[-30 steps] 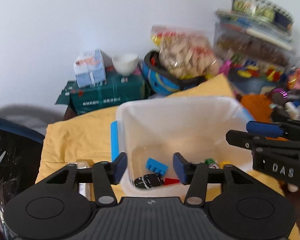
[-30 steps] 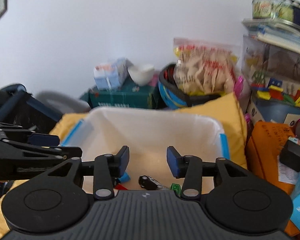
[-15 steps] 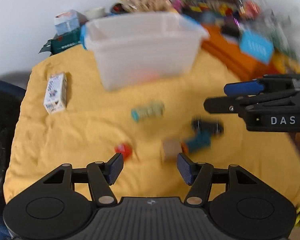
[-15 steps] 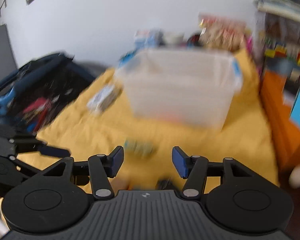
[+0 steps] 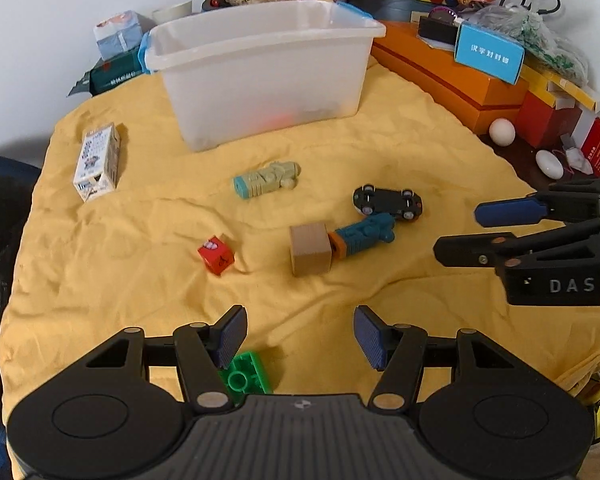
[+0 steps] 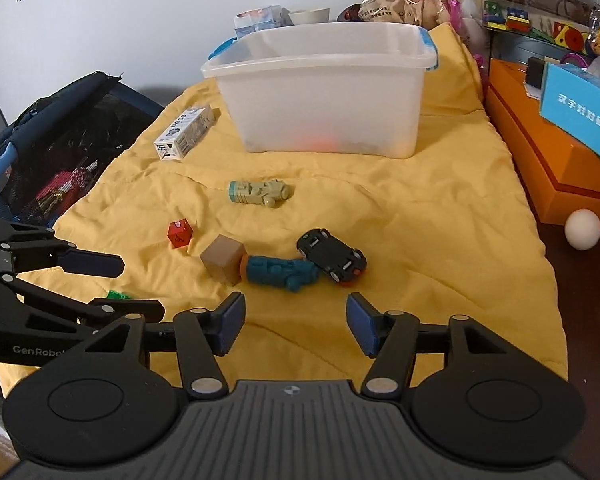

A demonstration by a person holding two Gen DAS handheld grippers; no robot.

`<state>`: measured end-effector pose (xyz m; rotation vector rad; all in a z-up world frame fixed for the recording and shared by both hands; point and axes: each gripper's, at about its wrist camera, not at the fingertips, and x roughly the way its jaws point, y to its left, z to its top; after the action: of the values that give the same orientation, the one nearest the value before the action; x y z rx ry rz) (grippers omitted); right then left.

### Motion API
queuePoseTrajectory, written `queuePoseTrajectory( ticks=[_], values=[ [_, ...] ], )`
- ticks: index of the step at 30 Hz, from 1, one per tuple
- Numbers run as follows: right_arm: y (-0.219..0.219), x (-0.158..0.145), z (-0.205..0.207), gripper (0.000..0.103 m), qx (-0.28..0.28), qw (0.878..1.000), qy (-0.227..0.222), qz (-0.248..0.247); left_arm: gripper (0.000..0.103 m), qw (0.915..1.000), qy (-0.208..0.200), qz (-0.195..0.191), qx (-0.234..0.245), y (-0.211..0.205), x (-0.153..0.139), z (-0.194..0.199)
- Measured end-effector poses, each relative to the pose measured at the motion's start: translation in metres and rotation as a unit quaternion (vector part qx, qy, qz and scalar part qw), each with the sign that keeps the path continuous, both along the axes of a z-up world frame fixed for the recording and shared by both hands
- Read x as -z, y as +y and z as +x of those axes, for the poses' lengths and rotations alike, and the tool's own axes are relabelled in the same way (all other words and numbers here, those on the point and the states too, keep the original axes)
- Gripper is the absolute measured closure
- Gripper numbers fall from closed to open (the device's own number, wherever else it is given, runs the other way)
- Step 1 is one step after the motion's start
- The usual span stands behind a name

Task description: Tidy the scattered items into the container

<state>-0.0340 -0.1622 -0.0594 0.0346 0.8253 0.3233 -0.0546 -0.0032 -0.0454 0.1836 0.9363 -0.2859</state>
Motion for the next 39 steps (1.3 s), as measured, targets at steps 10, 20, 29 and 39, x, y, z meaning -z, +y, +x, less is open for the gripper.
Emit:
queuePoseTrajectory(
  ticks=[10,20,29,39],
  values=[
    [0.006,0.007,-0.007,0.041,-0.017,0.999,-0.001,-0.028,0.040,1.0000,0.002,-0.001,-0.008,0.000,0.001,-0.005],
    [0.019,0.015,0.005,0.045,-0.082,0.989,-0.030,-0.121,0.040,0.9996,0.009,-0.015,-0.021,0.003,0.001,-0.004],
    [0.037,0.038,0.035,0.068,-0.194,0.940,-0.090,-0.267,0.040,0.9984,0.021,-0.015,-0.050,0.010,0.004,-0.003],
    [0.037,0.050,0.053,0.083,-0.193,0.943,-0.078,-0.258,0.040,0.9958,0.034,-0.025,-0.081,0.027,0.008,-0.011]
  ],
)
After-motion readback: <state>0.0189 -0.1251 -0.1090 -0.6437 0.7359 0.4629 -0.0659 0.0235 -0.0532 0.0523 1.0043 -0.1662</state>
